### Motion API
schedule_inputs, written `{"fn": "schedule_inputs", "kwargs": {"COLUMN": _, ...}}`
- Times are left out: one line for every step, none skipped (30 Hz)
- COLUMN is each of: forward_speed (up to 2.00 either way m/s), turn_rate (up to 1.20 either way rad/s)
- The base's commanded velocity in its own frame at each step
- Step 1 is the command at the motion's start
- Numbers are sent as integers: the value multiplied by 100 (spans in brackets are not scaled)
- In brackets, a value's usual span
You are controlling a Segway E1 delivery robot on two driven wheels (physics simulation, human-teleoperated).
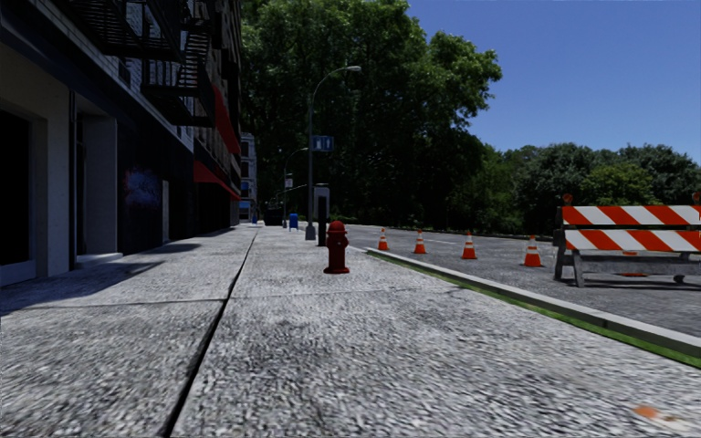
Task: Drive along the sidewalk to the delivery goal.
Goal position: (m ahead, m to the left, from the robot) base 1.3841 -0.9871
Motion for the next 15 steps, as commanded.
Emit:
{"fn": "schedule_inputs", "kwargs": {"forward_speed": 169, "turn_rate": 0}}
{"fn": "schedule_inputs", "kwargs": {"forward_speed": 169, "turn_rate": 0}}
{"fn": "schedule_inputs", "kwargs": {"forward_speed": 169, "turn_rate": 0}}
{"fn": "schedule_inputs", "kwargs": {"forward_speed": 169, "turn_rate": 0}}
{"fn": "schedule_inputs", "kwargs": {"forward_speed": 169, "turn_rate": -3}}
{"fn": "schedule_inputs", "kwargs": {"forward_speed": 169, "turn_rate": -99}}
{"fn": "schedule_inputs", "kwargs": {"forward_speed": 168, "turn_rate": -112}}
{"fn": "schedule_inputs", "kwargs": {"forward_speed": 168, "turn_rate": -117}}
{"fn": "schedule_inputs", "kwargs": {"forward_speed": 168, "turn_rate": -117}}
{"fn": "schedule_inputs", "kwargs": {"forward_speed": 168, "turn_rate": -117}}
{"fn": "schedule_inputs", "kwargs": {"forward_speed": 168, "turn_rate": -85}}
{"fn": "schedule_inputs", "kwargs": {"forward_speed": 168, "turn_rate": 0}}
{"fn": "schedule_inputs", "kwargs": {"forward_speed": 167, "turn_rate": 0}}
{"fn": "schedule_inputs", "kwargs": {"forward_speed": 167, "turn_rate": 0}}
{"fn": "schedule_inputs", "kwargs": {"forward_speed": 167, "turn_rate": 0}}
